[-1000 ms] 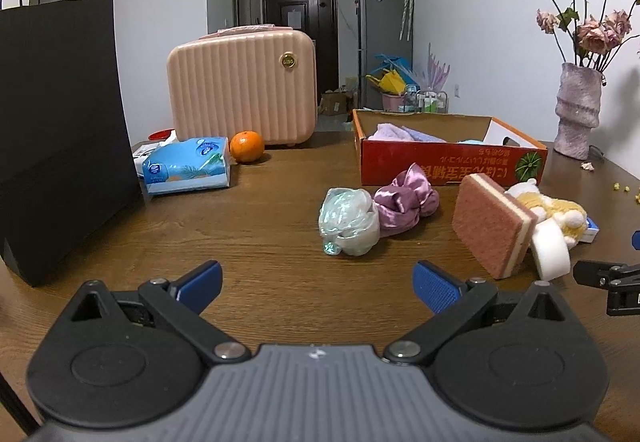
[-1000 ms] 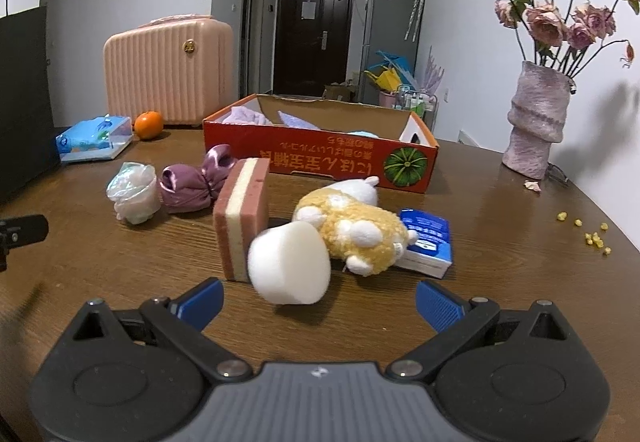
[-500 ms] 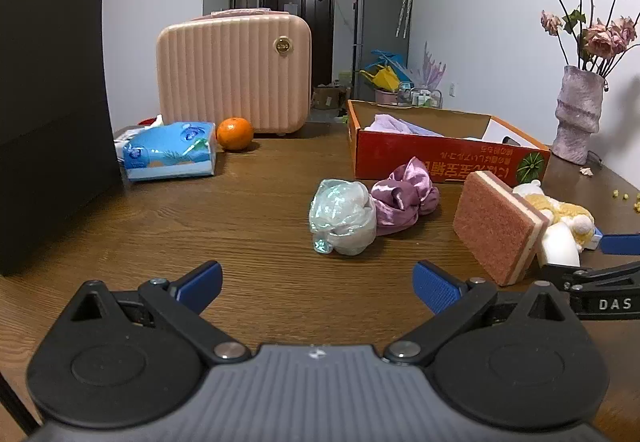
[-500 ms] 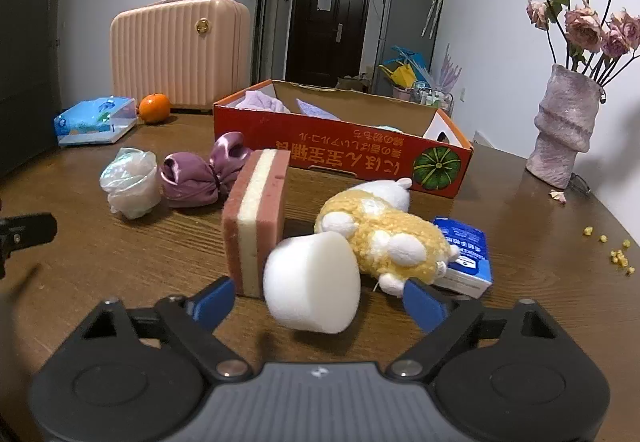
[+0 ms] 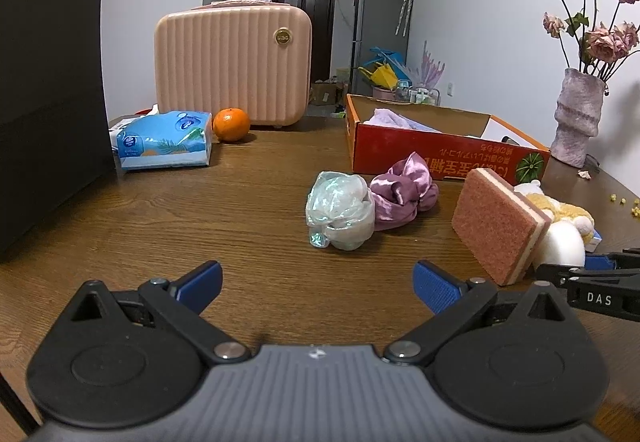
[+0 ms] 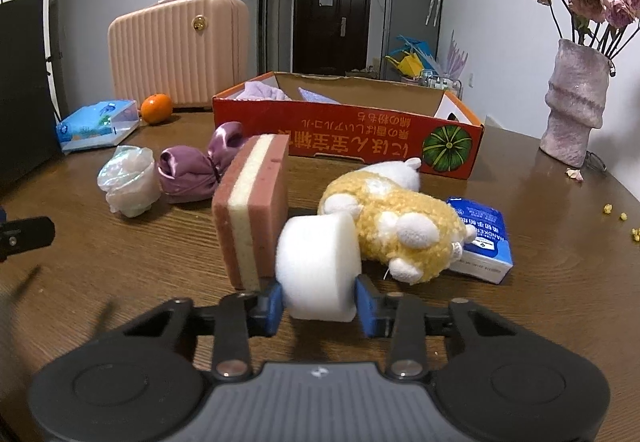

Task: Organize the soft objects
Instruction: 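Lift the foam roll with the right tool while the left closes on the pink sponge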

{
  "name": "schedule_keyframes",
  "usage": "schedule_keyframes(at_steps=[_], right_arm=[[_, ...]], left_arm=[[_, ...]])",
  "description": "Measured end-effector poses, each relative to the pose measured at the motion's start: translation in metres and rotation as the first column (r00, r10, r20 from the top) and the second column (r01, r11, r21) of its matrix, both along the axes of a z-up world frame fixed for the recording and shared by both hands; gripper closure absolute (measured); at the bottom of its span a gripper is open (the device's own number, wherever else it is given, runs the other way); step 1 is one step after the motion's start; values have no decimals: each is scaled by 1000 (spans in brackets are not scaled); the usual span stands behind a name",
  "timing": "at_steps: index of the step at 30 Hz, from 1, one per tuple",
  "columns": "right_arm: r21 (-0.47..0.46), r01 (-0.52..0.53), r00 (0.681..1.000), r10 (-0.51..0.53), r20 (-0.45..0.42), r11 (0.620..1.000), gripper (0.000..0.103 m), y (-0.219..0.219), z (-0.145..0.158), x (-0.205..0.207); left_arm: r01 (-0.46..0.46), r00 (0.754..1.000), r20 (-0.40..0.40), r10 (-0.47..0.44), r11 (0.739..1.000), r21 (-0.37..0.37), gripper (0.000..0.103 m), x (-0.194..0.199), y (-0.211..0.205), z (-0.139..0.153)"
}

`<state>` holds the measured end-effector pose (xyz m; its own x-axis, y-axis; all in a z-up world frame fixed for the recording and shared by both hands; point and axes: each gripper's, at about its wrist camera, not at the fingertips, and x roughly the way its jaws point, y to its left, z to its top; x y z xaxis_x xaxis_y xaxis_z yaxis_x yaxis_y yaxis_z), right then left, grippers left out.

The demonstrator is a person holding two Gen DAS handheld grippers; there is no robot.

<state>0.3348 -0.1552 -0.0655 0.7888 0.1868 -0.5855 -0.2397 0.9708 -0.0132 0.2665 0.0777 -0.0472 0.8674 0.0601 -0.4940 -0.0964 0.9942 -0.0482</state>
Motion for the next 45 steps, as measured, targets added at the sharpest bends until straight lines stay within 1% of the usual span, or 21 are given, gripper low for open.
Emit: schedule_keyframes(at_steps=[4, 15, 28, 38, 45], right_arm=[[20, -6, 999, 6, 35, 1000, 72, -2, 3, -5], [79, -12, 996, 5, 91, 997, 72, -20, 11, -13], [133, -15, 990, -4, 138, 991, 74, -51, 18, -20], [185, -24, 978, -15, 207, 982, 75, -78, 27, -27], [203, -14, 973, -33, 227, 979, 75, -98, 30, -27]], left_arm=[[-9, 1000, -3, 9, 1000, -5, 0, 0, -1, 0], [-6, 1000, -4, 6, 1000, 1, 0, 0, -18, 3], [29, 1000, 4, -30, 999, 27, 0, 9, -61, 13], [64, 998, 14, -65, 996, 59, 0, 17, -97, 21], [79, 997, 14, -80, 994, 73, 0, 22, -118, 24]])
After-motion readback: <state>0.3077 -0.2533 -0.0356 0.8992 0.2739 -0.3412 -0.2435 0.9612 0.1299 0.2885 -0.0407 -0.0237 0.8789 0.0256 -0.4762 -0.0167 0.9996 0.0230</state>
